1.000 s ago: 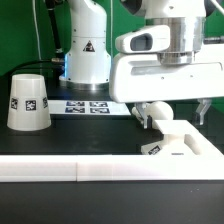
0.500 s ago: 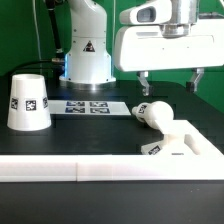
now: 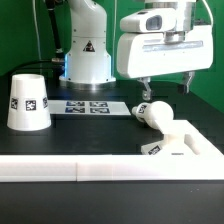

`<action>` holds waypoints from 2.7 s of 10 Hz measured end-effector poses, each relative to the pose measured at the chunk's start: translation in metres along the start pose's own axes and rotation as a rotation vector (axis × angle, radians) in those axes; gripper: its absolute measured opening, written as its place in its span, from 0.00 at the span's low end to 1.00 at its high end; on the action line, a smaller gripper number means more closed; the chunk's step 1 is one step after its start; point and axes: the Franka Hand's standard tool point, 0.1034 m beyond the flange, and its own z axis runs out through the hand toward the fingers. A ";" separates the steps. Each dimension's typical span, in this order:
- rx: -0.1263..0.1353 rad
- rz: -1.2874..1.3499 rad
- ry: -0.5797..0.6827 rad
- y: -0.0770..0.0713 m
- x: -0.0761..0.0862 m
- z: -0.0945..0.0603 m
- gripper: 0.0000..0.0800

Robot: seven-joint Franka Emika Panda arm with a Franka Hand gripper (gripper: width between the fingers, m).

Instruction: Assemble lamp

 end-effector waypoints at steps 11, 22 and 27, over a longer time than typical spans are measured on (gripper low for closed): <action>0.023 -0.206 -0.063 -0.010 -0.015 0.014 0.87; 0.092 -0.244 -0.694 -0.017 -0.030 0.020 0.87; 0.059 -0.315 -0.907 -0.028 -0.040 0.030 0.87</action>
Offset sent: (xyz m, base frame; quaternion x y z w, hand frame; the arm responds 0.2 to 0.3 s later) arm -0.0165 0.0083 -0.0103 0.0691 0.0031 -0.1478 0.9866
